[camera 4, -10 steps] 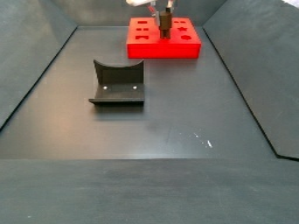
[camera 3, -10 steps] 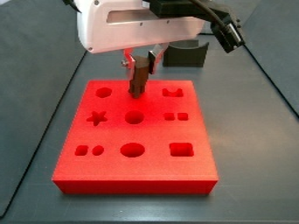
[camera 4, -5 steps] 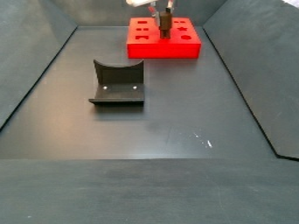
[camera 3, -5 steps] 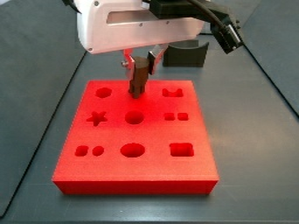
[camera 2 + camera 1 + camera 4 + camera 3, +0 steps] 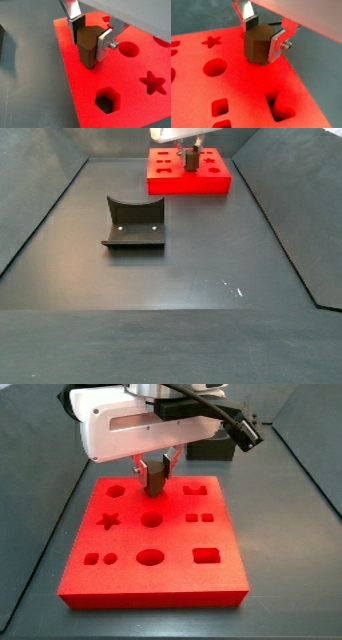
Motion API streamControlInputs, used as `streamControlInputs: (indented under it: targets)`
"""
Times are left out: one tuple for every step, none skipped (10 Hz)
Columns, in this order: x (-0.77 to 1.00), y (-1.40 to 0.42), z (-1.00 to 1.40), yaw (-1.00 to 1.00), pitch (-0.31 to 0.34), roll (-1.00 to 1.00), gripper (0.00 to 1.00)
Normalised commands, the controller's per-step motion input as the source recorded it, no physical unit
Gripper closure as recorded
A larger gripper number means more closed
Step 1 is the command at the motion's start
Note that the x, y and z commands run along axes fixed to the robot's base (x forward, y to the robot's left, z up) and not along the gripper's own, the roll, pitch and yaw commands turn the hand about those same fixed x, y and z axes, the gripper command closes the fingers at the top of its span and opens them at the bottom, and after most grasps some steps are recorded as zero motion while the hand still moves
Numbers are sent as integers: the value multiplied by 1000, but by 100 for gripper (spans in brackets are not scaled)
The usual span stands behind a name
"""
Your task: Insert the 3 prong object.
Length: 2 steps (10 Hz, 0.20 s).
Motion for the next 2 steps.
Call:
streamControlInputs:
  targets:
    - [-6,0,0,0,-50,-6,100]
    - [0,0,0,0,0,0,100]
